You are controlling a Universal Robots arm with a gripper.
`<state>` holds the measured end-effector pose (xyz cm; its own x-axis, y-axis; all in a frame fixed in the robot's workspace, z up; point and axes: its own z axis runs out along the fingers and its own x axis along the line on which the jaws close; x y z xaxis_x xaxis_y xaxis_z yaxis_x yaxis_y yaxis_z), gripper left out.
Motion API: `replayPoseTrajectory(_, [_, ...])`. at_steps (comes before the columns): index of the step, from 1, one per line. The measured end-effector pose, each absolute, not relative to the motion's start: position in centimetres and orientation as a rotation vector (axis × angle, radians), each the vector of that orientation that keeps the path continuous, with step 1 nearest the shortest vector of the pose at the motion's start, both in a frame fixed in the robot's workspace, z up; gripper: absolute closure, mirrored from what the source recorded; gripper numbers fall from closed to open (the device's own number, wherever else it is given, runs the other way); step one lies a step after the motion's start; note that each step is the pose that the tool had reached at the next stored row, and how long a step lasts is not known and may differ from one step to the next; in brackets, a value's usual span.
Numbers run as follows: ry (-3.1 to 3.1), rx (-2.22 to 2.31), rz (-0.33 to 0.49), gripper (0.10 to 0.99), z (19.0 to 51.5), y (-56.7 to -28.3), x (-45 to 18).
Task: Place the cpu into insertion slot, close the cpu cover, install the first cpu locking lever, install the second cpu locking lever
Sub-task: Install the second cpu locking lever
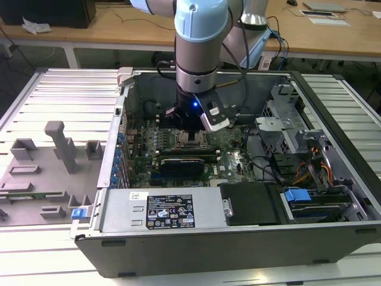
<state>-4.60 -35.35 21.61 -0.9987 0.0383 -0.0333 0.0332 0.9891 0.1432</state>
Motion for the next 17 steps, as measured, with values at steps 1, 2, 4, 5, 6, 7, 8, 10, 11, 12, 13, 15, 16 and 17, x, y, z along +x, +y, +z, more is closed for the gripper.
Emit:
replayPoseTrajectory(1, [3.094,0.047,0.222,0.980,21.6,-35.3,-4.6])
replayPoseTrajectory(2, [3.090,0.030,0.222,0.980,21.6,-35.3,-4.6])
replayPoseTrajectory(4, [3.090,0.020,0.220,0.980,21.7,-35.2,-4.6])
replayPoseTrajectory(5, [3.091,0.020,0.211,0.980,21.8,-35.2,-4.6])
replayPoseTrajectory(6, [3.091,0.019,0.206,0.980,22.1,-35.2,-4.6])
replayPoseTrajectory(7, [3.091,0.019,0.200,0.980,22.4,-35.1,-4.6])
replayPoseTrajectory(8, [3.092,0.019,0.192,0.980,22.9,-35.1,-4.6])
replayPoseTrajectory(10, [3.092,0.019,0.186,0.980,23.5,-35.1,-4.6])
replayPoseTrajectory(11, [3.092,0.019,0.184,0.980,23.8,-35.1,-4.6])
replayPoseTrajectory(12, [3.092,0.019,0.183,0.980,23.9,-35.1,-4.6])
replayPoseTrajectory(13, [3.092,0.019,0.183,0.980,23.9,-35.1,-4.6])
replayPoseTrajectory(15, [3.092,0.019,0.182,0.980,23.9,-35.1,-4.6])
replayPoseTrajectory(16, [3.092,0.019,0.182,0.980,23.9,-35.1,-4.6])
replayPoseTrajectory(17, [3.092,0.019,0.181,0.980,23.9,-35.1,-4.6])
